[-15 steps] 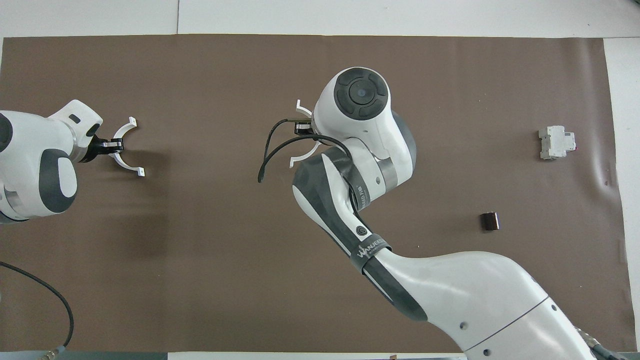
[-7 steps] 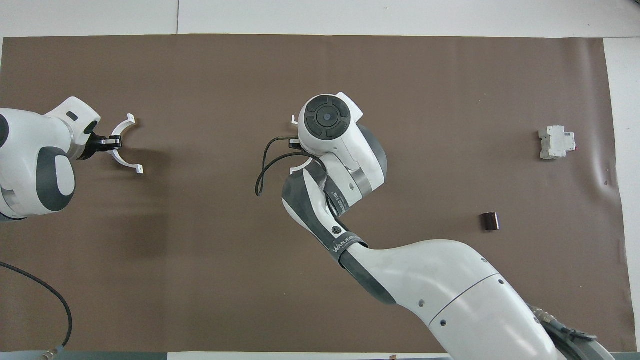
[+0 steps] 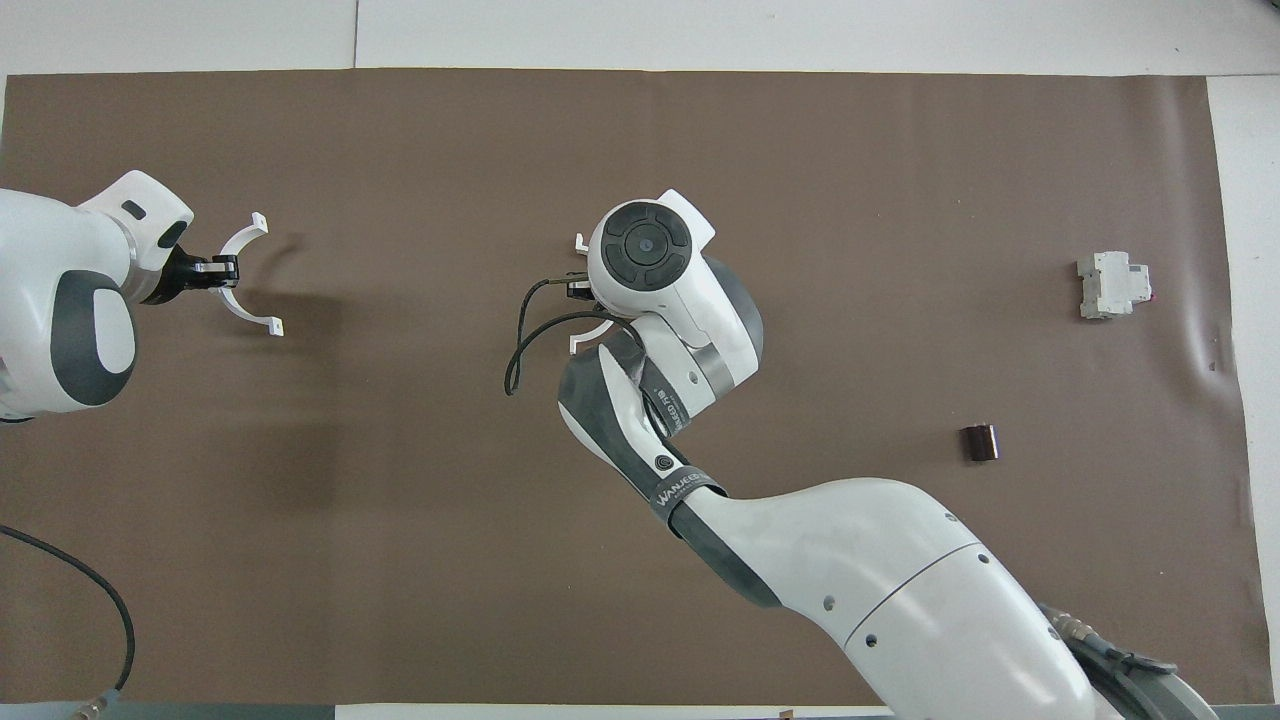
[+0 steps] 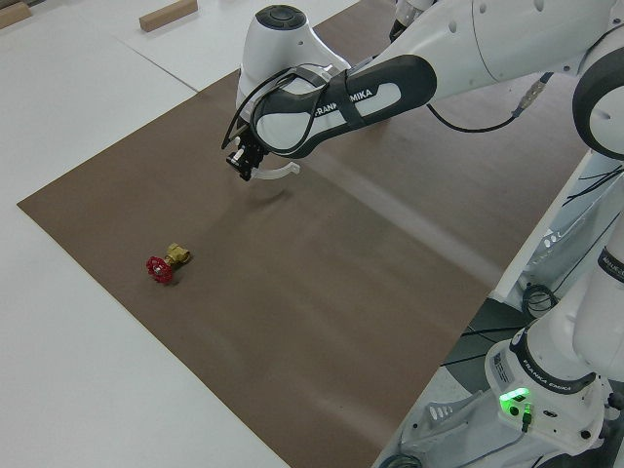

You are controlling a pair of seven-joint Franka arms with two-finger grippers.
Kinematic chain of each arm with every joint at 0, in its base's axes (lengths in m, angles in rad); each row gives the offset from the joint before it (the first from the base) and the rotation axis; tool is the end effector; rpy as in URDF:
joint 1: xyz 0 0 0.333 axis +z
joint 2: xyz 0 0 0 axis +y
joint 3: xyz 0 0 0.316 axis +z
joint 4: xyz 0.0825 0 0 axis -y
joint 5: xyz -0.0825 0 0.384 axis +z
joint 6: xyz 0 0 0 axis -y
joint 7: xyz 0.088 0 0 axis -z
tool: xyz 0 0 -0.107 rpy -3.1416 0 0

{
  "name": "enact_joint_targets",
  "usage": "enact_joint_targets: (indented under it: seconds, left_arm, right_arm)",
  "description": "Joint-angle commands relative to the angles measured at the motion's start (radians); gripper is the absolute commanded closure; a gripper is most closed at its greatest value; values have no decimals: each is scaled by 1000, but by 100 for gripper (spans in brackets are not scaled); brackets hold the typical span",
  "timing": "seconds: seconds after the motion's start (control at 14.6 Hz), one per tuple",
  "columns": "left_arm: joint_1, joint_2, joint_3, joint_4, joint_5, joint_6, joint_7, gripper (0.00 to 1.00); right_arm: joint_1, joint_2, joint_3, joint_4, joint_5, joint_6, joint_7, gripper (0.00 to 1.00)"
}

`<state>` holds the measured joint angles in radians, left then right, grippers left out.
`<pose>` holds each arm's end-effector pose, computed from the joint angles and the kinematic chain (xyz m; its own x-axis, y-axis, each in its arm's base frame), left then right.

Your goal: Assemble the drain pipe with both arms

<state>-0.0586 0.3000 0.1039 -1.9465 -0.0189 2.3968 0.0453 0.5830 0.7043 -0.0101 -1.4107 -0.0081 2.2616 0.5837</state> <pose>0.6259 0.0250 0.3430 0.9886 0.0042 0.1506 0.0077 -0.9997 -0.0227 0.6223 0.4030 0.2992 0.9916 -0.0077 0.1293 0.0013 -0.9976 -0.0692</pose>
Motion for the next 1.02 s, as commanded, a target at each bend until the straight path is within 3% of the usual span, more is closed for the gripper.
enact_joint_targets:
  seconds: [0.0, 0.2, 0.55, 0.75, 0.82, 0.96]
  left_arm:
    - [-61, 2, 8, 76, 16, -96, -51, 100]
    - [-142, 5, 11, 87, 17, -90, -157, 100]
    - [-300, 59, 13, 150, 25, -81, -347, 100]
    - [-389, 114, 14, 176, 80, -61, -398, 100]
    - [-400, 125, 13, 191, 88, -53, -404, 100]
    - [-437, 160, 14, 201, 88, -47, -410, 100]
  right_arm:
    - [-11, 0, -1, 19, -21, 6, 10, 27]
    - [-87, -116, -10, 22, -18, -86, -45, 26]
    - [-303, -331, -7, 18, -12, -385, -301, 24]
    - [-403, -434, -8, 18, -9, -557, -428, 11]
    - [-438, -469, -8, 18, -6, -607, -458, 0]
    - [-495, -546, -10, 0, -6, -686, -522, 0]
